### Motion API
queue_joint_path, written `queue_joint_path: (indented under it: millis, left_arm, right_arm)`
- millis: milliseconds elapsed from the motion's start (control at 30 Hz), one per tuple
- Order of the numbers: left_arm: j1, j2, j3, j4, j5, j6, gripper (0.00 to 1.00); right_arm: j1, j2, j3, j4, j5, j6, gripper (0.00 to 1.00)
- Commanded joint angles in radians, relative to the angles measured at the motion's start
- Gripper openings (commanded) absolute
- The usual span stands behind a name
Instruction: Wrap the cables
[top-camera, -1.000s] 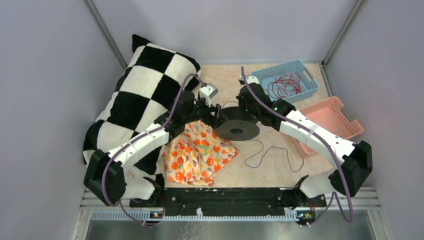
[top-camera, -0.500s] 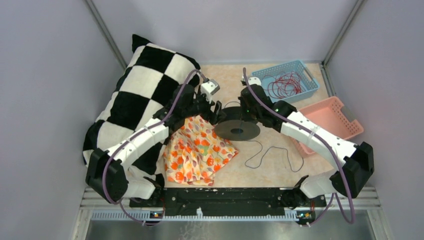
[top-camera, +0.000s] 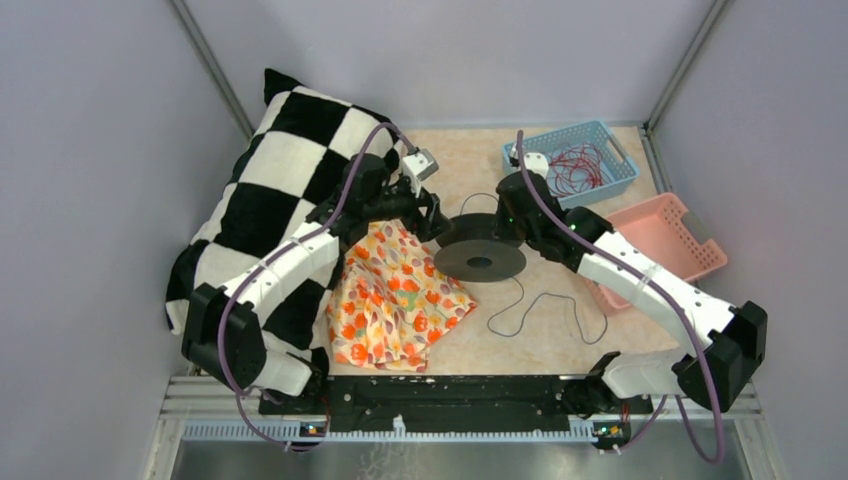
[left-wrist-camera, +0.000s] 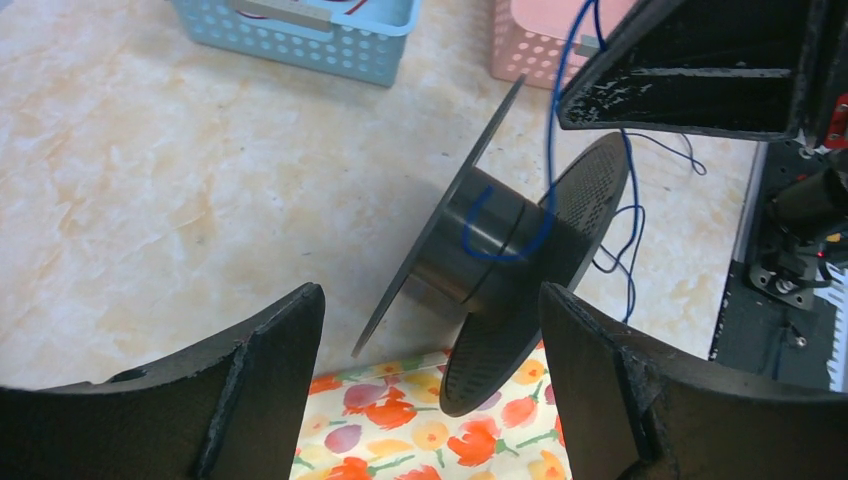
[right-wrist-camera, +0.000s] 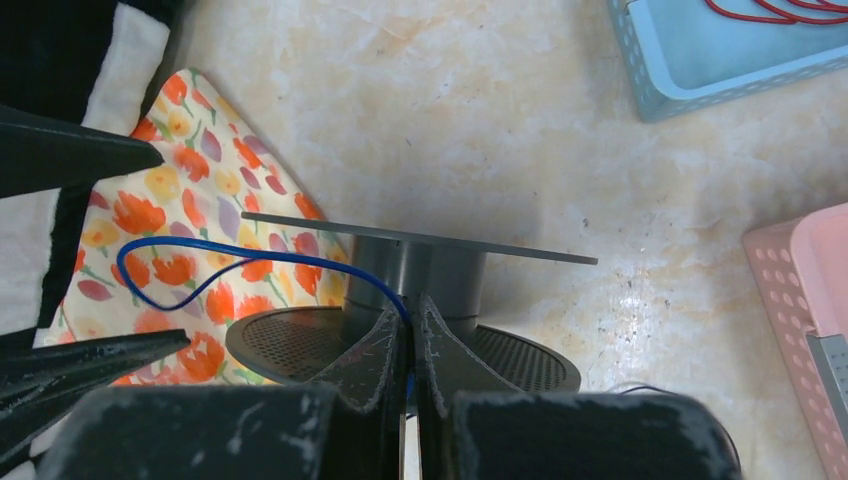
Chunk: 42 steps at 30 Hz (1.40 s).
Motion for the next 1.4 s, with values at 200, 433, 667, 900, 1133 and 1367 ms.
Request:
queue_joint_path:
  millis: [200,433,667,900,1133,1367]
  left_arm:
    - [-0.003,0.067,0.068,0.068,0.17,0.017,0.84]
    - [-0.004,0.085,0.088,0.074,0.19,0.018,0.84]
    - [-0.019,0.132,0.11,0.083,0.183,0.0,0.83]
    - [-0.054,0.197,0.166,0.117,0.17,-0.004,0.82]
    - [-0.069,0.245,0.183,0.164,0.188,-0.034,0.82]
    - [-0.075,0.283,0.18,0.214,0.162,-0.052,0.8]
  right_arm:
    - [-0.029,-0.01,0.021,0.007,0.043,0.034,0.0]
    - [-0.046,0.007,0.03,-0.007,0.068,0.051,0.0]
    - [-0.064,0.011,0.027,-0.009,0.085,0.068,0.0]
    - [-0.068,0.016,0.032,-0.008,0.079,0.066,0.0]
    - [-0.068,0.017,0.03,-0.005,0.077,0.067,0.0]
    - [-0.069,0.023,0.023,0.0,0.072,0.067,0.0]
